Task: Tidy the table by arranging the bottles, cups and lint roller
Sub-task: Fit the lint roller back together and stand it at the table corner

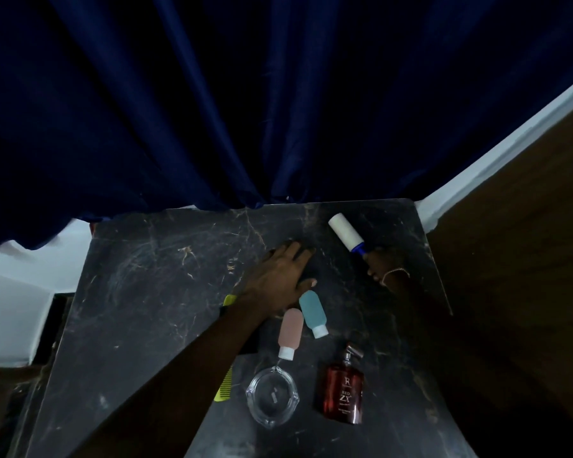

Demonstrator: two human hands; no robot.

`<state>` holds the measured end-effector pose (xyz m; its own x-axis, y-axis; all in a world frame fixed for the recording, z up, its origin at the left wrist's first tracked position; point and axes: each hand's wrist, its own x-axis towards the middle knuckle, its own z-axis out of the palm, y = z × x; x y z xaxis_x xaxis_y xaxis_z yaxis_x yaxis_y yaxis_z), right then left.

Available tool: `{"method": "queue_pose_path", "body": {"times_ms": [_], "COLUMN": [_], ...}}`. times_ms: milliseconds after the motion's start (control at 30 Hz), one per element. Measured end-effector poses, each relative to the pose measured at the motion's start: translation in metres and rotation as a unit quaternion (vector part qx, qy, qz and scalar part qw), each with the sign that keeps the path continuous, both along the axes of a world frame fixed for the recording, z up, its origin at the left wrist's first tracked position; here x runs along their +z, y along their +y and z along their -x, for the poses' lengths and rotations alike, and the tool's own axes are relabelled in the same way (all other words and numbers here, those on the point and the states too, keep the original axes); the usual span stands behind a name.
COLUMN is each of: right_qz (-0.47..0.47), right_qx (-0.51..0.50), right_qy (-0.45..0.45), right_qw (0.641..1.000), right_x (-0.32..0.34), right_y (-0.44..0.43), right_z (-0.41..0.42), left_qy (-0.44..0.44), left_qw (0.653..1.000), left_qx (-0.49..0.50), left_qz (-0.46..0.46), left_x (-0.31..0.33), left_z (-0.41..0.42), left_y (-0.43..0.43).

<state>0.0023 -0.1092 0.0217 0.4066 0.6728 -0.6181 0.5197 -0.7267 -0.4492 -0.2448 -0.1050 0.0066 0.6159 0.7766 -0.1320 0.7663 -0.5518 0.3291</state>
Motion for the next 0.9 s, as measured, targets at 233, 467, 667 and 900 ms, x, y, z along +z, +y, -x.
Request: {"method": "queue_pose_path", "body": {"times_ms": [233, 467, 667, 900], "right_qz": [-0.088, -0.16, -0.258, -0.36], "right_qx": [0.004, 0.192, 0.173, 0.141], "right_qy": [0.008, -0.093, -0.064, -0.033], "right_qw": [0.996, 0.964, 0.948, 0.922], "right_x": [0.007, 0.06, 0.088, 0.079], "right_y": [0.009, 0.029, 0.047, 0.066], "right_z": [-0.022, -0.058, -0.1, -0.134], "left_qy": [-0.041, -0.058, -0.202, -0.346], "left_qw": [0.999, 0.998, 0.973, 0.908], "left_qx": [-0.013, 0.015, 0.069, 0.143], "left_qz": [0.017, 0.013, 0.085, 0.189], "left_x": [0.008, 0.026, 0.027, 0.01], "left_z": [-0.058, -0.101, -0.147, -0.218], "left_y": [0.031, 0.067, 0.074, 0.071]}}
